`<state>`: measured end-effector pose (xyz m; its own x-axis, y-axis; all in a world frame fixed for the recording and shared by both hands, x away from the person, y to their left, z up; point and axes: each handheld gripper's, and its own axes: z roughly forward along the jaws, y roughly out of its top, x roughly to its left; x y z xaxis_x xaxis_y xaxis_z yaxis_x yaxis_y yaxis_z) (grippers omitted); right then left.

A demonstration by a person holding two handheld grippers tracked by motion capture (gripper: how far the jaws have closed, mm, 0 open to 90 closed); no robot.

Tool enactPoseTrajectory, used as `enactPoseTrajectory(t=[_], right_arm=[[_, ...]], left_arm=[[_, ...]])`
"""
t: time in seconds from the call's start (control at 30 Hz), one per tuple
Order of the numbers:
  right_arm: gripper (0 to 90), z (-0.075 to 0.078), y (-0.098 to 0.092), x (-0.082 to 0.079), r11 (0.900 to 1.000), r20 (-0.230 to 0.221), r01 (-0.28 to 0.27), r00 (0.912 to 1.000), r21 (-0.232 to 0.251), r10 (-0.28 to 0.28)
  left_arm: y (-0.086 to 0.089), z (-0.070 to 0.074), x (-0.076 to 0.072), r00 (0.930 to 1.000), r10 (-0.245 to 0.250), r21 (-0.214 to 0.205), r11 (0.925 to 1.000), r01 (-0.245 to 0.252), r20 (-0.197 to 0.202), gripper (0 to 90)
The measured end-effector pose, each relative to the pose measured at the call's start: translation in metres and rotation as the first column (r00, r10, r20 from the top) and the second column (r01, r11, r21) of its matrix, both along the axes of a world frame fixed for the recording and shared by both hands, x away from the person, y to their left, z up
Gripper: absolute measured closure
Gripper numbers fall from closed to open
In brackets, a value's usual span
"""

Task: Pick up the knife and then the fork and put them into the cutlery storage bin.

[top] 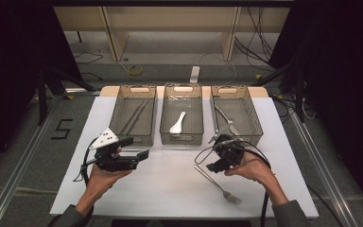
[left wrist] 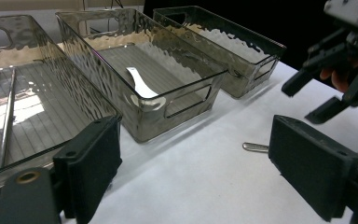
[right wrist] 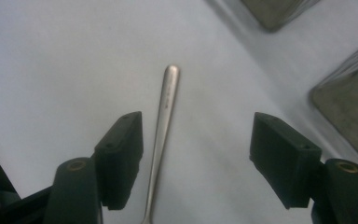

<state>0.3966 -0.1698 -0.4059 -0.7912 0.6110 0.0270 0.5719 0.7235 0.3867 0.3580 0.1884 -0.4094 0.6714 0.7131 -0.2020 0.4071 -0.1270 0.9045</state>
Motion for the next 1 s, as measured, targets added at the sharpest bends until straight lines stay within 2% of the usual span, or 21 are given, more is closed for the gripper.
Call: enactPoseTrajectory(t=[0.13, 0.23, 0.4, 0.63, 1.0], right_arm=[[40.0, -0.01, 0.003, -0.005, 0.9994, -0.036, -0.017, 0.9992, -0.031, 0.016], [42.4, -0.015, 0.003, -0.009, 0.9987, -0.05, -0.012, 0.9987, -0.05, 0.01], [46.4, -0.024, 0.003, -0.016, 0.997, -0.072, -0.035, 0.997, -0.069, 0.03], [55.3, -0.035, 0.005, -0.023, 0.9946, -0.09, -0.048, 0.9951, -0.092, 0.039], [67.1, -0.045, 0.003, -0.026, 0.9883, -0.12, -0.078, 0.9908, -0.131, 0.063]], left_arm=[[0.0, 0.0, 0.0, 1.0, -0.001, 0.004, 1.0, 0.001, 0.001, 16.2], [0.0, 0.0, -0.001, 1.0, 0.0, 0.0, 1.0, 0.0, 0.002, 16.2], [0.0, 0.0, -0.001, 1.0, -0.003, 0.005, 1.0, 0.003, 0.002, 16.2], [-0.001, 0.0, -0.001, 1.0, -0.006, 0.003, 1.0, 0.006, 0.001, 16.2], [-0.002, 0.0, -0.001, 0.9999, -0.009, 0.004, 0.9999, 0.009, 0.005, 16.2]])
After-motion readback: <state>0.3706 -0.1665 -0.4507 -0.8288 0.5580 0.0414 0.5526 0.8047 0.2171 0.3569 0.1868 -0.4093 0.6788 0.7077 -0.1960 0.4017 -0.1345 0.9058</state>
